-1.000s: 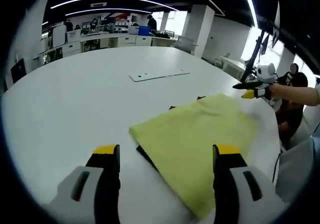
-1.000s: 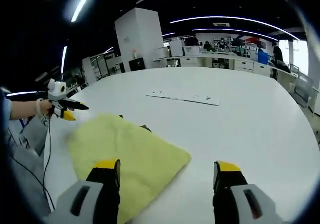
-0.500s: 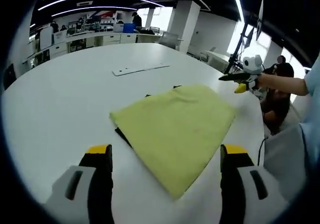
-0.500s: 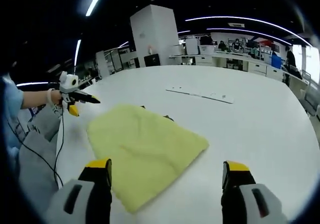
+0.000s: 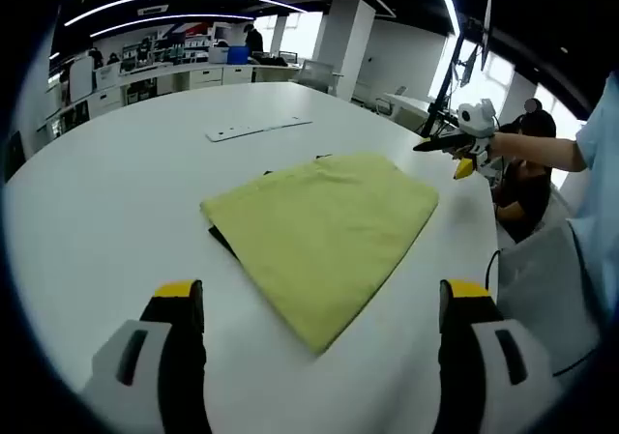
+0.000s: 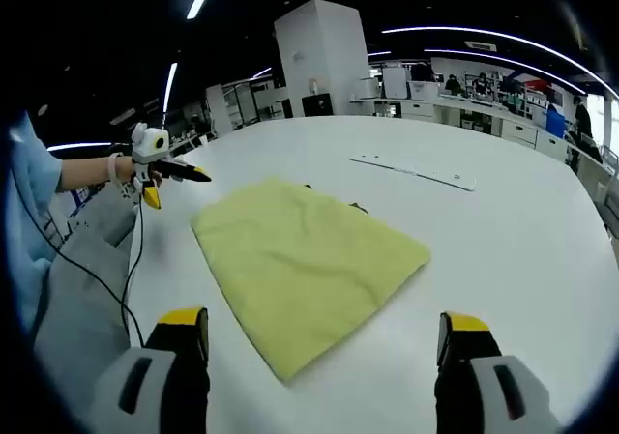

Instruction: Fold the garment on the visible template until the final outline fits inside the template.

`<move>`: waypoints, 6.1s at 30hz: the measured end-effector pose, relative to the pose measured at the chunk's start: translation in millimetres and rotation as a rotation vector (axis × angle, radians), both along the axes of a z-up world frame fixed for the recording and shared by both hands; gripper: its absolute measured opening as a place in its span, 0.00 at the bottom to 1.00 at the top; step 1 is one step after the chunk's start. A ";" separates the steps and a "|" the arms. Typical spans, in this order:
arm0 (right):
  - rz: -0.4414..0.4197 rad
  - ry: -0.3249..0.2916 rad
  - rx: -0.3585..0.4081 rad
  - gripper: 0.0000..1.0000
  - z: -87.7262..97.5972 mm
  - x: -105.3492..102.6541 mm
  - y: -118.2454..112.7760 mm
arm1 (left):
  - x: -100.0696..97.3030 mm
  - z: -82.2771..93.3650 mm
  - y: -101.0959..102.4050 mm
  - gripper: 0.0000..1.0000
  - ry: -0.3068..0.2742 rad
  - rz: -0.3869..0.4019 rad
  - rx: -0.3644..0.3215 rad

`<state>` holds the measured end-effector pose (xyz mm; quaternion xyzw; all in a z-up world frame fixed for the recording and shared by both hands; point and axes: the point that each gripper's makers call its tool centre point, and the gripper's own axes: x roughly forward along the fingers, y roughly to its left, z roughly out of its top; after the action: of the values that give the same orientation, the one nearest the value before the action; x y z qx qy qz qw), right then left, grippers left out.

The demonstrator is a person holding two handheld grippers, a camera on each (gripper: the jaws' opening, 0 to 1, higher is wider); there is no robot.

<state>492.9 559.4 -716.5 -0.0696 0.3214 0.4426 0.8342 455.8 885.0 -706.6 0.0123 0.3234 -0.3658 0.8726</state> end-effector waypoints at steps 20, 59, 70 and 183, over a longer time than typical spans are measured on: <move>-0.008 0.066 0.010 0.84 -14.8 -25.0 -4.8 | -26.3 -28.9 2.9 0.69 0.091 0.024 -0.021; -0.026 0.244 0.049 0.05 -42.1 -44.9 6.4 | -21.9 -48.5 11.4 0.01 0.178 0.136 -0.091; -0.065 0.252 0.059 0.00 -38.1 -42.5 -2.0 | -34.5 -51.7 17.0 0.00 0.228 0.170 -0.109; -0.221 -0.086 0.126 1.00 28.4 -99.3 -31.5 | -100.2 17.0 5.7 0.99 -0.167 0.294 -0.016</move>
<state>393.6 527.9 -688.2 0.0000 0.2625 0.3640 0.8936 355.5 890.7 -689.5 -0.0117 0.2450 -0.2344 0.9407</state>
